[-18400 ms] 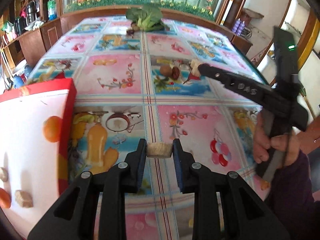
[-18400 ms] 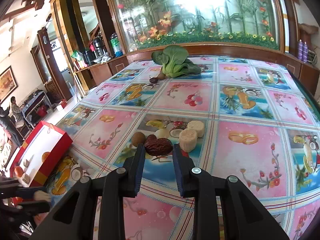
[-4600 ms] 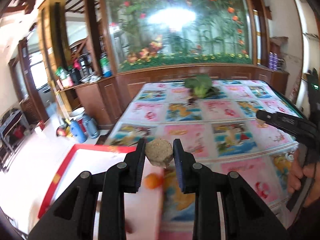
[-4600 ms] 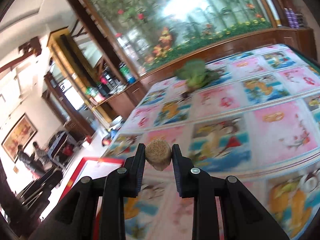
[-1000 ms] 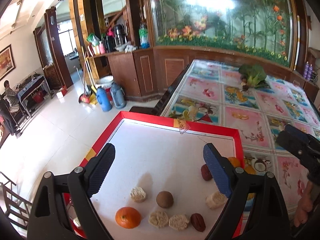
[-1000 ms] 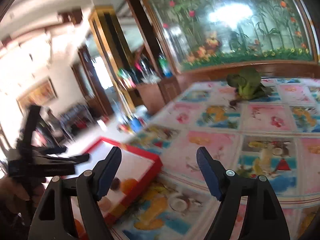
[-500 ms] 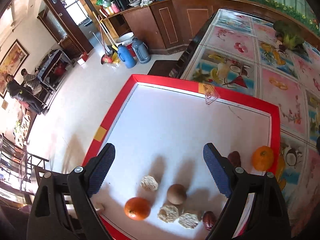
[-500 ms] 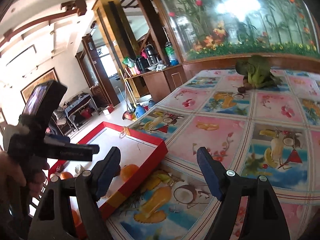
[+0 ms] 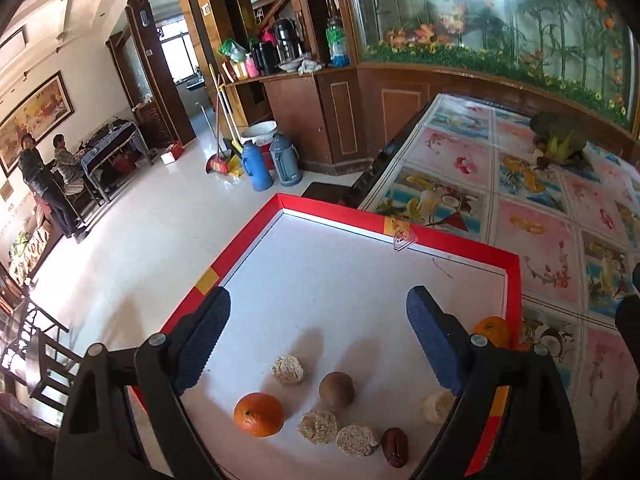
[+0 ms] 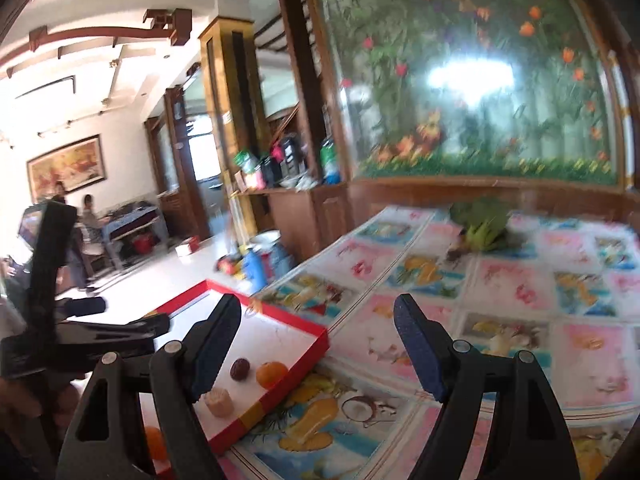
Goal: Organize fruits
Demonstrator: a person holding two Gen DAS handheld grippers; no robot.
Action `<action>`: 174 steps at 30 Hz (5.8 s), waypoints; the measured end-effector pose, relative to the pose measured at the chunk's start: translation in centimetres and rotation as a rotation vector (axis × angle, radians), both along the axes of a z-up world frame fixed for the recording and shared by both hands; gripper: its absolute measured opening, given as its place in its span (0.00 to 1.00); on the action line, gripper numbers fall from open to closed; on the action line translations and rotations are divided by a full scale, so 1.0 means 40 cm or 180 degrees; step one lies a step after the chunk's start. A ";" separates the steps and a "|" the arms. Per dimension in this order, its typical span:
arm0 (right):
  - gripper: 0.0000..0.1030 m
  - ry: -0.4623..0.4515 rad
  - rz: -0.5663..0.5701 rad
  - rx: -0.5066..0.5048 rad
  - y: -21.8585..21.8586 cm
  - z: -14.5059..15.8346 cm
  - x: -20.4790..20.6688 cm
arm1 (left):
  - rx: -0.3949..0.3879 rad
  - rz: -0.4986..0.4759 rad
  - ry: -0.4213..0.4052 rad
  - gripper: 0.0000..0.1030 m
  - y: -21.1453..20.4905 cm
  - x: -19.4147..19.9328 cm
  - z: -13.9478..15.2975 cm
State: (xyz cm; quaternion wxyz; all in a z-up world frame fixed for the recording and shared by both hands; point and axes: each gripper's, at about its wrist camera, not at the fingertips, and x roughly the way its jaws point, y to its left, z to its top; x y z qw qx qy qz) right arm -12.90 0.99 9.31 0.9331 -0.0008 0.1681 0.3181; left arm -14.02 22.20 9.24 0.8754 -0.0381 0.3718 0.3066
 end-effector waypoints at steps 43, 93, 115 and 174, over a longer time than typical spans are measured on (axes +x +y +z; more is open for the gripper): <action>0.78 -0.0222 -0.0161 0.0194 -0.043 0.128 -0.505 | 0.0388 -0.0395 -0.1044 1.00 -0.142 -0.628 0.208; 0.78 -0.0158 -0.0026 0.0069 0.057 0.117 -0.478 | 0.0290 -0.0265 -0.0893 1.00 -0.022 -0.664 0.165; 0.78 -0.0209 0.0065 -0.0023 0.077 0.119 -0.404 | 0.0205 -0.0362 -0.0739 1.00 -0.024 -0.555 0.147; 0.78 0.0139 0.0313 -0.0062 0.104 0.074 -0.251 | 0.0242 -0.0049 -0.0152 1.00 0.057 -0.374 0.066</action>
